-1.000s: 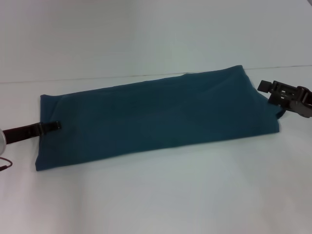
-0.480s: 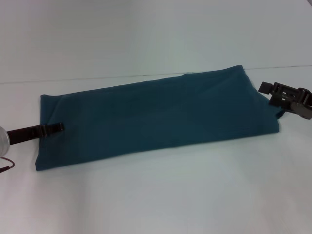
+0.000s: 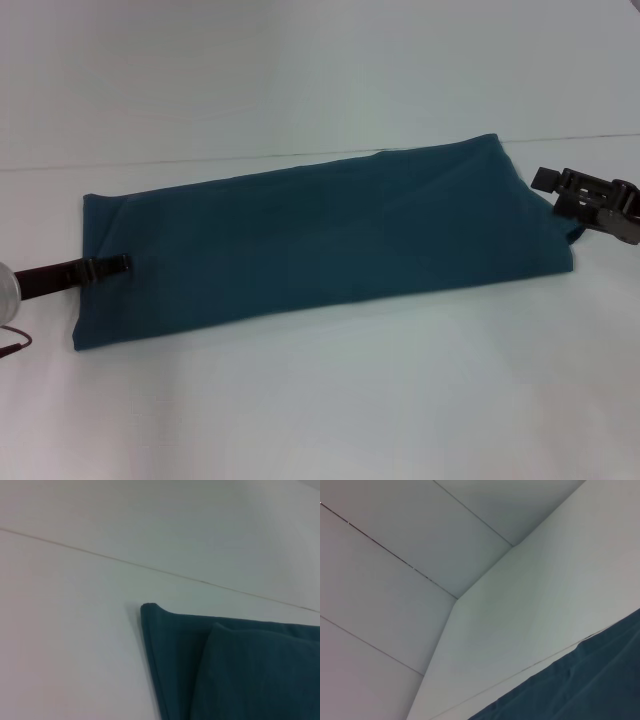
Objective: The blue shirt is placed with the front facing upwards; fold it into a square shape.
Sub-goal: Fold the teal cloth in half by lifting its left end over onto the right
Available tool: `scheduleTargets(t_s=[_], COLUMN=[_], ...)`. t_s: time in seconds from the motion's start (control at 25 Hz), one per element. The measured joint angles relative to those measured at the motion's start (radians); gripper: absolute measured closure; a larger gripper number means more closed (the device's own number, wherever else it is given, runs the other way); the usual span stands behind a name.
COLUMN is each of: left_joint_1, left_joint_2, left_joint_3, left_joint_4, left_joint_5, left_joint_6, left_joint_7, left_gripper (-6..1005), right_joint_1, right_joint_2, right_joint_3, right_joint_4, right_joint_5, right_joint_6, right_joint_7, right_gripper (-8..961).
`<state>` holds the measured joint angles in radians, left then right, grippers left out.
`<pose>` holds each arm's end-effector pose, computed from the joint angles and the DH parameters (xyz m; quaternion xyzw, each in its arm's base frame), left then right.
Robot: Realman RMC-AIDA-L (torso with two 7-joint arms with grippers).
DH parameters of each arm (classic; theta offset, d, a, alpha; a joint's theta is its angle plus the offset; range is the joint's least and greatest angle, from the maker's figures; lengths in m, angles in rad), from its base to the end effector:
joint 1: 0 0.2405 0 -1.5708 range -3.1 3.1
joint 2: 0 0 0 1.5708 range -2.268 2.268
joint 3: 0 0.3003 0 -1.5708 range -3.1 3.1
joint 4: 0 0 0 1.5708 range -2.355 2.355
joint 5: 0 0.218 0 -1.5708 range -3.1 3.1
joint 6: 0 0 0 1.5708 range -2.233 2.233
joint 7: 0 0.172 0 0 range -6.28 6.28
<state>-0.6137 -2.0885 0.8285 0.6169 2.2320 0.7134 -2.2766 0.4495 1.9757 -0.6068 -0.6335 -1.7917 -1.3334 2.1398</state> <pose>-0.3605 0.4581 -0.0401 -0.7242 -0.5646 -0.1312 0.3735 0.3532 0.3973 0.0393 -0.6971 0.5805 0.3664 0.2070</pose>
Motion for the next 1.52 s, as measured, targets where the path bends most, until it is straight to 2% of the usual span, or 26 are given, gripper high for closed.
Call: scheduleTargets(t_s=[0.44,0.92,1.28,1.52], left_joint_1=[0.0,-0.039,-0.06,-0.066], left_joint_2=[0.001,-0.006,-0.004,0.0], left_joint_3=[0.006,0.003,-0.009,-0.006], left_joint_4=[-0.001,-0.002,0.008,0.002], left_joint_5=[0.0,-0.009,-0.012,-0.008], left_joint_6=[0.005,0.124,0.157,0.16], left_joint_7=[0.0,-0.017,-0.058,-0.077], left_gripper=[126,126,126,337], right_joint_1=[0.0,0.0,-0.009,-0.015], right_joint_2=[0.0,-0.001,-0.002,0.001], right_joint_3=[0.003,0.003,0.008,0.009], right_joint_4=[0.0,0.0,0.0,0.0], right_joint_5=[0.0,0.0,0.0,0.001], right_joint_6=[0.002,0.002,-0.005,-0.007], right_joint_7=[0.0,0.0,-0.001,-0.002], right_gripper=[54,53,54,54])
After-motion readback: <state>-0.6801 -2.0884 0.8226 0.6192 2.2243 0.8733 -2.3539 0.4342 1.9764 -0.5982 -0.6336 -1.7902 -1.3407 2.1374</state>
